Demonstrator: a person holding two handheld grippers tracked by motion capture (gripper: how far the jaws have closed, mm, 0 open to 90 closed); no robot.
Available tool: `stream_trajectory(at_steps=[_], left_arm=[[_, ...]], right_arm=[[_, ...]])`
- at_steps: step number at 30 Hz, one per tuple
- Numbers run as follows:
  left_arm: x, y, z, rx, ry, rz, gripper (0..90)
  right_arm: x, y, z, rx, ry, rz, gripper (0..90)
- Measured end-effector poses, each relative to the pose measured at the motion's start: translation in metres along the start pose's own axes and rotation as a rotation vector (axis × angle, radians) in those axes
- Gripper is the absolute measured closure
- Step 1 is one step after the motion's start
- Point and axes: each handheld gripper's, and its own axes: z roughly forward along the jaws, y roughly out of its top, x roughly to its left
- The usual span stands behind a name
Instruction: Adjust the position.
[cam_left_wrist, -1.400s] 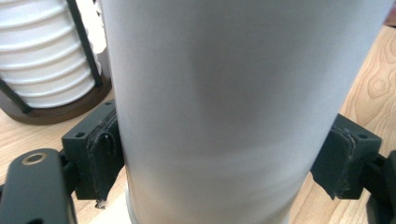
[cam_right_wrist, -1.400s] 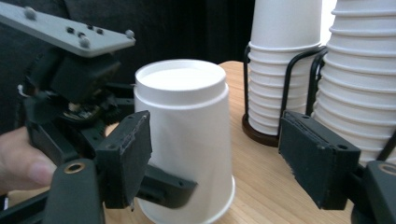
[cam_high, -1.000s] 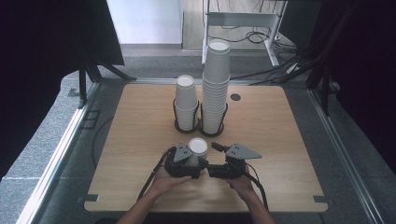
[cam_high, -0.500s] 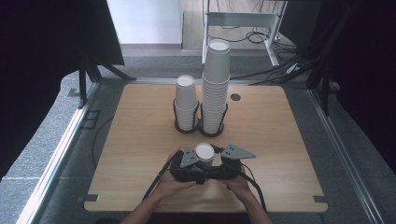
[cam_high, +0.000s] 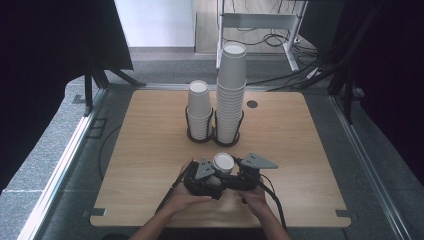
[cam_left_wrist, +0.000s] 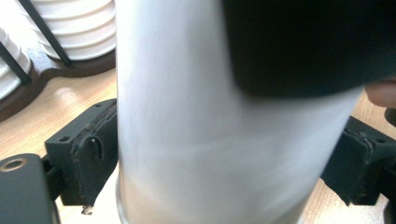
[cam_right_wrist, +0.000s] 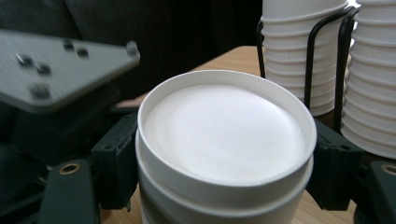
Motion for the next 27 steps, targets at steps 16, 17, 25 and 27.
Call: stream_trajectory(at_steps=[16, 17, 25, 27], left_arm=[[-0.0001, -0.0002, -0.0016, -0.001, -0.018, 0.016, 8.9], [0.0000, -0.0003, -0.0013, 0.002, -0.019, 0.015, 8.8], [0.0014, -0.0016, -0.0001, 0.022, -0.027, 0.011, 10.0], [0.0016, -0.0015, -0.0004, 0.023, -0.028, 0.011, 10.5]], right_arm=[[0.0006, -0.0020, -0.0029, -0.039, 0.009, 0.012, 23.9], [0.0012, -0.0022, -0.0027, -0.040, 0.007, 0.006, 24.0], [0.0049, -0.0038, -0.0012, -0.030, 0.003, -0.037, 23.8], [0.0056, -0.0038, -0.0011, -0.029, 0.002, -0.043, 23.7]])
